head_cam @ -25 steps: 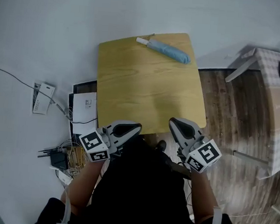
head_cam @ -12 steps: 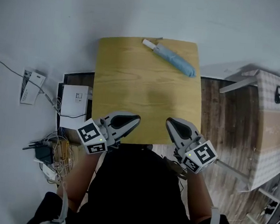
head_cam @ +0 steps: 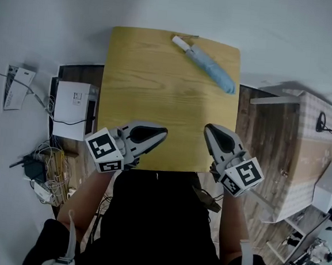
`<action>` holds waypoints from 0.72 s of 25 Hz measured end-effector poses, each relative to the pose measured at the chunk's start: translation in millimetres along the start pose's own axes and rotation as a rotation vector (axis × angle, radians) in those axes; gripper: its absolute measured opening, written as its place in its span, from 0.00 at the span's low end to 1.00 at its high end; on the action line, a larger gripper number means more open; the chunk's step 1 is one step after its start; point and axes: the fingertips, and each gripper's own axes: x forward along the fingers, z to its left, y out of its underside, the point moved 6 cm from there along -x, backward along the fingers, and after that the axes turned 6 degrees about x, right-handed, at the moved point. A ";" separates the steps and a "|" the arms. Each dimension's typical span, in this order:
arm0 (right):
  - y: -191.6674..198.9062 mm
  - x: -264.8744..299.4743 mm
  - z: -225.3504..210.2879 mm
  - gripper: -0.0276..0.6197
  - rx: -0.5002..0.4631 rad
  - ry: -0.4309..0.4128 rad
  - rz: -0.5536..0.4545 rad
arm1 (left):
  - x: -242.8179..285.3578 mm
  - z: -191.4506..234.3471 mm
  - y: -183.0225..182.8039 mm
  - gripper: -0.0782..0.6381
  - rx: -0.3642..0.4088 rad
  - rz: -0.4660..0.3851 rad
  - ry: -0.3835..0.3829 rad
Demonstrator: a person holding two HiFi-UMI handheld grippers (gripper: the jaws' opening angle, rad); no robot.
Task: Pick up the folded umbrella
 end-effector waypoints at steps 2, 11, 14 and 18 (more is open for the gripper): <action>-5.7 8.7 -8.2 0.08 -0.035 -0.007 0.023 | 2.0 5.8 5.8 0.12 -0.024 -0.009 -0.012; -31.2 60.7 -81.7 0.08 -0.238 -0.041 0.133 | 22.9 39.2 9.7 0.12 -0.054 -0.069 -0.127; -37.3 77.4 -111.0 0.08 -0.251 -0.054 0.154 | 34.4 47.4 13.8 0.12 -0.079 -0.078 -0.168; -33.7 103.9 -140.3 0.10 -0.266 -0.079 0.183 | 55.4 59.3 10.5 0.12 -0.079 -0.120 -0.181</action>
